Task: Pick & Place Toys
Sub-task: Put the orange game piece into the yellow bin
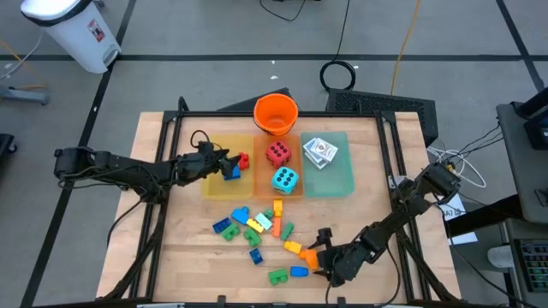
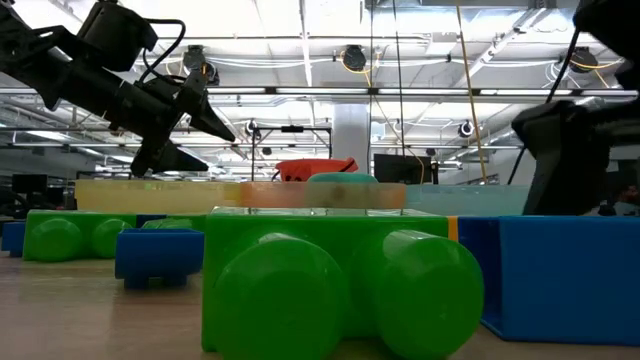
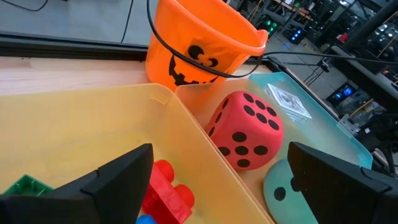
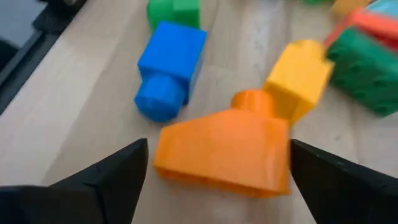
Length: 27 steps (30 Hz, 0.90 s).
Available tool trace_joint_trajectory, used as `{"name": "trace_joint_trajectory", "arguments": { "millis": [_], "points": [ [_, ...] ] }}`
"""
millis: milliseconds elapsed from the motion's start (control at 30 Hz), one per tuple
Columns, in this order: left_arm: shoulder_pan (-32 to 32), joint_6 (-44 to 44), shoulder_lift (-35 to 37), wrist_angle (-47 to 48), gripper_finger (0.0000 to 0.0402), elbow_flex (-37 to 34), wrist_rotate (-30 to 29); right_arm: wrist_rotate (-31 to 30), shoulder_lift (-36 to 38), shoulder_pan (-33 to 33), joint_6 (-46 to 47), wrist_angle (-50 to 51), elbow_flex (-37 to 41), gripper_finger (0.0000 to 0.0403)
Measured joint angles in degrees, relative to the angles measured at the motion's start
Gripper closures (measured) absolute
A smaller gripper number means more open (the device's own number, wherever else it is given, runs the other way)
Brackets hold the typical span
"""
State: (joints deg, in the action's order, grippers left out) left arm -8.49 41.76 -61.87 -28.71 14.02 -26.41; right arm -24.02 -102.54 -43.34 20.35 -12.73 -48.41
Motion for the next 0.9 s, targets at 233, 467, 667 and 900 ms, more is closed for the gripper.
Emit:
{"name": "trace_joint_trajectory", "arguments": {
  "millis": [233, 467, 667, 900],
  "points": [
    [0.00, 0.00, 0.00, -0.09, 0.0025, 0.00, 0.00, 3.35, -1.44, 1.89, 1.53, -0.81, 0.00, 0.0058],
    [0.00, 0.02, 0.00, -0.07, 0.0025, 0.00, -0.02, 3.33, -1.20, 2.02, -0.50, -0.70, 0.00, 0.0119],
    [0.00, 0.03, 0.00, -0.05, 0.0025, 0.00, -0.02, 4.84, 0.48, 2.02, -0.69, -0.60, 0.03, 0.0153],
    [0.00, 0.04, 0.00, -0.13, 0.0025, 0.00, -0.02, 4.79, 8.26, 2.02, -5.31, 1.35, 0.03, 0.0145]
  ]
}}
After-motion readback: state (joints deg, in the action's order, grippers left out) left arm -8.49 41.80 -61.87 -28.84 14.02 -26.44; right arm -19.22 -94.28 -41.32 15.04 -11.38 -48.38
